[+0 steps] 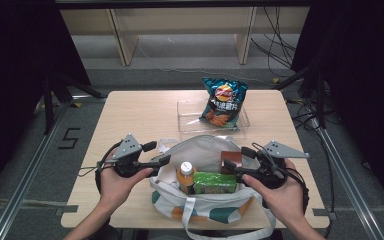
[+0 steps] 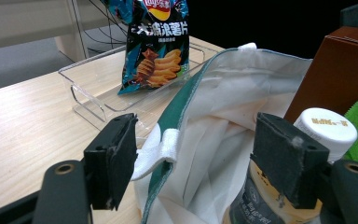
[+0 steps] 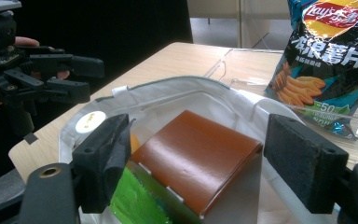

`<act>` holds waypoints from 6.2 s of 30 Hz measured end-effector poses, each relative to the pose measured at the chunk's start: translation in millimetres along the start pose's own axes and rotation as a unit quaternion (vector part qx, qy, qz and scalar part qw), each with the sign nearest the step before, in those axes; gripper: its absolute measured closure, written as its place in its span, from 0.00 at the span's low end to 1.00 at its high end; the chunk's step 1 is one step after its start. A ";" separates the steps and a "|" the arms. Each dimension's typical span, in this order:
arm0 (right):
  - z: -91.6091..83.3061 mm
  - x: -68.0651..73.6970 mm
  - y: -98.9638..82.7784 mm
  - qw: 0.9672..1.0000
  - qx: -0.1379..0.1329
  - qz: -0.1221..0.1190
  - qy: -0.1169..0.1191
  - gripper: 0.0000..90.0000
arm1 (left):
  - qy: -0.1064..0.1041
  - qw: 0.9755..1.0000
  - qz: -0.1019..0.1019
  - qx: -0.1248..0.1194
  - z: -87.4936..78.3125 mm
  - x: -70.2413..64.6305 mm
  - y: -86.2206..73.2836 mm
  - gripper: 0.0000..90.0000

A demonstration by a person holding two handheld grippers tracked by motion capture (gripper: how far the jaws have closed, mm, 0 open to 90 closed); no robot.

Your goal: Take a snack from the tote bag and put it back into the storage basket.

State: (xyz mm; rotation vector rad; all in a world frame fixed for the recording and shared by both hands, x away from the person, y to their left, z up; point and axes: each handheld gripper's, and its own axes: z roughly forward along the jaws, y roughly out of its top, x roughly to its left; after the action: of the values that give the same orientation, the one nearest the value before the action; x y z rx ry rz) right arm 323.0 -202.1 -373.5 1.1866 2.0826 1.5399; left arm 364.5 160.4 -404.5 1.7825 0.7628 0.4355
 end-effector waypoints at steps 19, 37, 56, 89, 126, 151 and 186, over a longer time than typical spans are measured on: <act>15.2 7.2 -13.8 0.998 0.040 -0.017 -0.043 0.20 | 0.001 1.000 0.001 0.002 -0.2 0.0 -0.4 0.33; 11.1 0.4 -8.9 0.998 0.025 -0.018 -0.051 0.31 | -0.004 1.000 0.003 0.000 1.0 0.1 -1.0 0.33; 25.4 12.5 -14.7 0.997 0.039 -0.017 -0.069 0.19 | -0.002 1.000 0.006 0.006 1.4 0.1 -1.7 0.33; 23.7 9.4 -15.4 0.994 0.041 -0.053 -0.091 0.31 | -0.005 1.000 0.008 0.007 1.7 -1.1 -1.6 0.33; -18.6 15.0 35.3 0.995 -0.051 -0.040 -0.080 0.43 | 0.000 1.000 0.001 0.005 0.4 1.1 -1.6 0.33; -45.5 14.3 71.7 0.991 -0.099 -0.035 -0.086 0.44 | -0.001 1.000 0.001 0.005 0.4 1.2 -1.3 0.33; -50.8 -4.9 99.8 0.982 -0.132 -0.041 -0.128 0.44 | 0.001 1.000 0.002 0.003 -0.6 2.2 -0.5 0.33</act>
State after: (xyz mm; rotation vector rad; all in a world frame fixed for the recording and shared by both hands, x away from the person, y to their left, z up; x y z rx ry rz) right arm 336.9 -230.1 -265.9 1.1195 1.6828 1.4837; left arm 365.6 162.5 -404.9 1.7894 0.7625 0.4375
